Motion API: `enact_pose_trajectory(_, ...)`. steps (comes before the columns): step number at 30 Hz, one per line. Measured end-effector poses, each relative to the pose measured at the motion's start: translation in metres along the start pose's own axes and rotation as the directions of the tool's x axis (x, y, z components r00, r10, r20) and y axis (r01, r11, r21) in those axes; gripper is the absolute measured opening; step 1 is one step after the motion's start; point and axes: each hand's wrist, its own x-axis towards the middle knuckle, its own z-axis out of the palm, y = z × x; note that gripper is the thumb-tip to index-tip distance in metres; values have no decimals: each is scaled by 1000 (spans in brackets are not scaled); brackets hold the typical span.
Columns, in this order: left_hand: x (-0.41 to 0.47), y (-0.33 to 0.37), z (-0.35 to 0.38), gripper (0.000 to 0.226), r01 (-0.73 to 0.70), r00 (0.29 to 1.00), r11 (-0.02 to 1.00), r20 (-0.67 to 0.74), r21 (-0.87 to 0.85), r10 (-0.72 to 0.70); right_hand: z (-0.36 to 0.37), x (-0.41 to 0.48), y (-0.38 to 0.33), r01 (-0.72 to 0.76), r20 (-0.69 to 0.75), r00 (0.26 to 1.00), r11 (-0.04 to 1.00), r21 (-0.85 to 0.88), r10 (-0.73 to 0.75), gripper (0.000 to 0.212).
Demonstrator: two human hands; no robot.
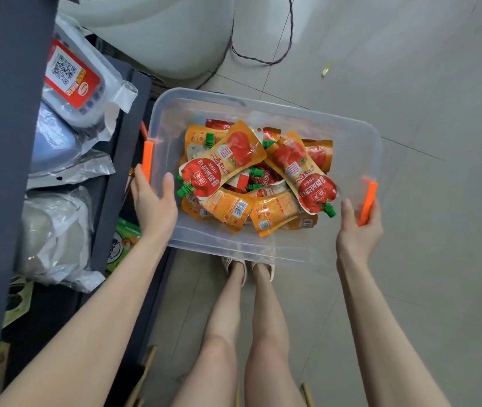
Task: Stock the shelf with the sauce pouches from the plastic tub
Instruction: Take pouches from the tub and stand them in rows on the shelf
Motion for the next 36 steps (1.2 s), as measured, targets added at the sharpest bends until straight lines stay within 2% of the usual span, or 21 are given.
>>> enact_pose_trajectory(2, -15, 0, 2, 68, -24, 1000, 1000, 2, -1, 24, 1, -14, -2, 28, 9, 1000, 995, -91, -28, 64)
enact_pose_trajectory(3, -23, -1, 4, 66, -53, 999, 999, -10, 8, 53, 3, -22, -4, 59, -2, 998, 988, -140, -60, 65)
enact_pose_trajectory(6, -47, 3, 15, 47, -187, 980, 980, -52, 72, 191, 9, -45, -9, 285, -33, 953, 929, -235, -300, 47)
enact_pose_trajectory(8, -53, 13, 27, 38, -258, 966, 965, -3, 45, 258, 16, -45, -12, 388, 31, 920, 894, -223, -391, 34)
enact_pose_trajectory(11, -36, 23, 47, 45, -233, 971, 972, 57, 23, 231, 35, -24, -16, 345, 217, 930, 911, -226, -298, 36)
enact_pose_trajectory(14, -7, 19, 61, 58, -195, 979, 957, 104, 217, 176, 52, 2, -13, 314, 320, 928, 862, -397, -191, 55)
enact_pose_trajectory(16, 7, 13, 66, 61, -211, 974, 926, 151, 314, 171, 59, 14, -9, 303, 353, 926, 820, -486, -133, 63)
enact_pose_trajectory(20, 14, 0, 66, 63, -276, 957, 873, 204, 402, 208, 65, 18, -4, 322, 357, 927, 726, -607, -113, 66)
enact_pose_trajectory(23, 11, -3, 63, 61, -233, 958, 925, 235, 301, 165, 63, 21, -3, 301, 322, 939, 749, -590, -124, 63)
enact_pose_trajectory(25, 7, 1, 59, 61, -200, 966, 961, 201, 193, 161, 61, 24, -7, 277, 300, 947, 768, -578, -116, 61)
enact_pose_trajectory(27, 2, 7, 55, 68, -161, 980, 977, 141, 142, 141, 60, 25, -11, 270, 299, 949, 752, -602, -102, 63)
enact_pose_trajectory(30, -2, 15, 53, 83, -18, 994, 998, 106, 66, 11, 58, 20, -11, 256, 317, 947, 718, -648, -52, 73)
enact_pose_trajectory(33, -7, 12, 51, 71, 22, 990, 998, 136, 57, -30, 54, 12, -13, 171, 340, 938, 774, -610, 61, 75)
enact_pose_trajectory(36, -16, 6, 45, 56, -10, 989, 1000, 146, 28, 6, 43, -2, -15, 82, 427, 895, 897, -434, 125, 67)
